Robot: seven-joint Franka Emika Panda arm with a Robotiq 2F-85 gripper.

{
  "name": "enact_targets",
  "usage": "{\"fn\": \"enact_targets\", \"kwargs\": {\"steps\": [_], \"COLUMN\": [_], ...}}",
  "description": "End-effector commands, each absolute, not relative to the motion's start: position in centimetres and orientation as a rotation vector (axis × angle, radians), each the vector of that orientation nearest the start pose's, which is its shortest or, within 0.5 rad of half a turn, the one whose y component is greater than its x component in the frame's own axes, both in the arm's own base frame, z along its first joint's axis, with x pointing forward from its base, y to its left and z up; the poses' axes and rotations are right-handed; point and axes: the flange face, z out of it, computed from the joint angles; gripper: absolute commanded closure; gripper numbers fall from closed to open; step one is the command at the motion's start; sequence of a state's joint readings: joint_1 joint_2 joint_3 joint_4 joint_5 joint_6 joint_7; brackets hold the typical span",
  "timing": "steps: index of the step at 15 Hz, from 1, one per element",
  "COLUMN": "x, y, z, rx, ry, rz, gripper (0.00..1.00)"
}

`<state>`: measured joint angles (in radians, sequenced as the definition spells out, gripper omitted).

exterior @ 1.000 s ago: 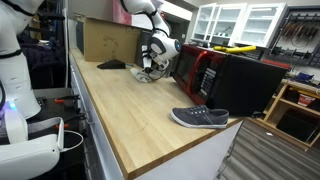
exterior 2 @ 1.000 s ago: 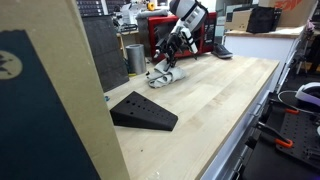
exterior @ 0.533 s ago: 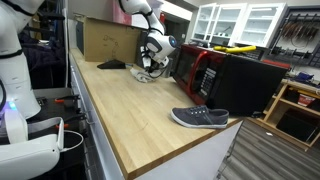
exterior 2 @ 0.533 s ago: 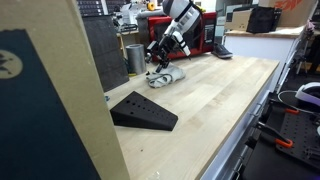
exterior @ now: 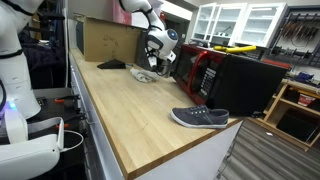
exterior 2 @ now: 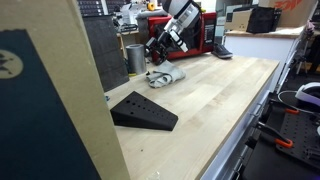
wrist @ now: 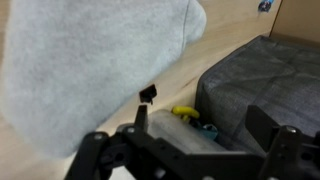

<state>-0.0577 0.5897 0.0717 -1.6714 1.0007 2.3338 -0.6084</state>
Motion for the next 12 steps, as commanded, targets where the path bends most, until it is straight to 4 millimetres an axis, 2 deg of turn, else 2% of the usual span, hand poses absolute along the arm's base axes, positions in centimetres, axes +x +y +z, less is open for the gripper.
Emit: {"fn": "enact_targets", "kwargs": {"steps": [1, 3, 7, 10, 12], "x": [67.9, 66.7, 62.3, 59.1, 57.5], "y": [-1.1, -2.9, -5.7, -6.9, -6.9], "z": [33.5, 36.9, 41.9, 44.0, 45.0], "rx": [-2.386, -2.406, -2.444, -2.502, -2.565], "ry": [0.069, -0.013, -0.221, -0.366, -0.445], "rz": [-0.424, -0.394, -0.105, 0.098, 0.168], "gripper": [0.0, 0.0, 0.0, 0.0, 0.0]}}
